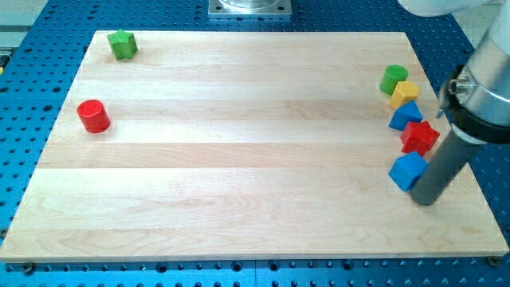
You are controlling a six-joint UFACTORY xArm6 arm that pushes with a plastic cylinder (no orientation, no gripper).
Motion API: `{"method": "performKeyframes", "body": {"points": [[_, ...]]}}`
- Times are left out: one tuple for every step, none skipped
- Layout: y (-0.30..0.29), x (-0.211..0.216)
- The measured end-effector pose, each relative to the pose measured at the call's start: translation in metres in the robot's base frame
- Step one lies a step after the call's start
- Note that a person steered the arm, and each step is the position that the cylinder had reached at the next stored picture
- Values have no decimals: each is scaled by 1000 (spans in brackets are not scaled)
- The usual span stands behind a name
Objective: Put the cube at the bottom side of the red star
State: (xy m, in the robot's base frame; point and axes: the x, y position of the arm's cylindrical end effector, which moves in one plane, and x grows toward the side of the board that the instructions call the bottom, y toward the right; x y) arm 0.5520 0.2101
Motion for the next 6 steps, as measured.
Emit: {"method": "performKeyframes", "body": {"points": [[-71, -3], [-75, -23], [-43, -33], [-38, -34], [-21, -34], [3, -34]]}}
